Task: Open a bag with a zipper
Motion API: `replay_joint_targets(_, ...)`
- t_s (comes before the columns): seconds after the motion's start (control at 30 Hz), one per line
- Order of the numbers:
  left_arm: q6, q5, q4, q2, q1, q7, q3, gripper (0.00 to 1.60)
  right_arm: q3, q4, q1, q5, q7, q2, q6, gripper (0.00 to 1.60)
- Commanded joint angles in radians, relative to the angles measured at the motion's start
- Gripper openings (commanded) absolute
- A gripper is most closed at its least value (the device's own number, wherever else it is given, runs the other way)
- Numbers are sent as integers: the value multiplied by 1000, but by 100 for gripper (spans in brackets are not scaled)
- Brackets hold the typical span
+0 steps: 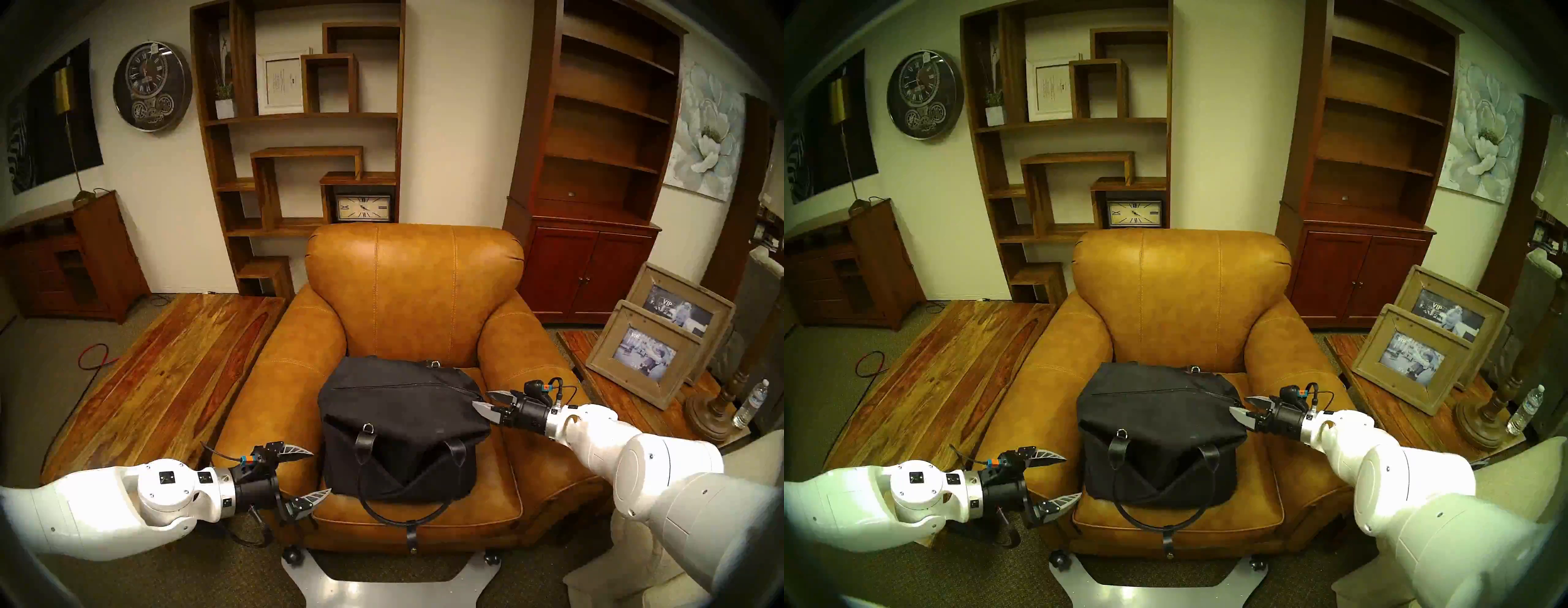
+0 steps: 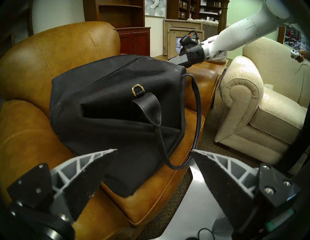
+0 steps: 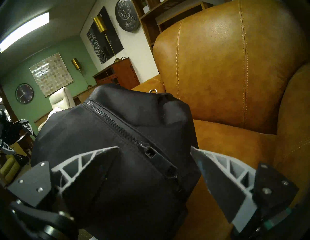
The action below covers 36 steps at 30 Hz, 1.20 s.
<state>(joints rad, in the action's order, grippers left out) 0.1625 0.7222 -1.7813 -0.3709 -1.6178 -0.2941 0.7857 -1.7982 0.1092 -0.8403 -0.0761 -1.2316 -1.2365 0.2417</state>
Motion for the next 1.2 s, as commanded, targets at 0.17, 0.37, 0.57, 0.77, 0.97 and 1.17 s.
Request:
replay_joint_targets(0.17,8,0,-8,1,4,-1,2,160,-9,-3,-6,12,-64,9,-24,160)
replay_joint_targets(0.37,8,1,-8,1,5,-1,0,160,-20,-2,-15,15,-77,6,-34,160)
replay_joint_targets(0.57,8,1,-8,2,6,0,-1,160,-30,-2,-20,17,-81,7,-44,129)
replay_joint_targets(0.77,9,1,-8,2,8,0,-3,160,-42,1,-28,19,-81,6,-45,130)
replay_joint_targets(0.97,9,2,-8,3,9,1,-4,160,-49,5,-31,18,-81,4,-46,114)
replay_joint_targets(1.17,10,2,-8,3,10,1,-6,160,-55,7,-34,16,-82,3,-49,79)
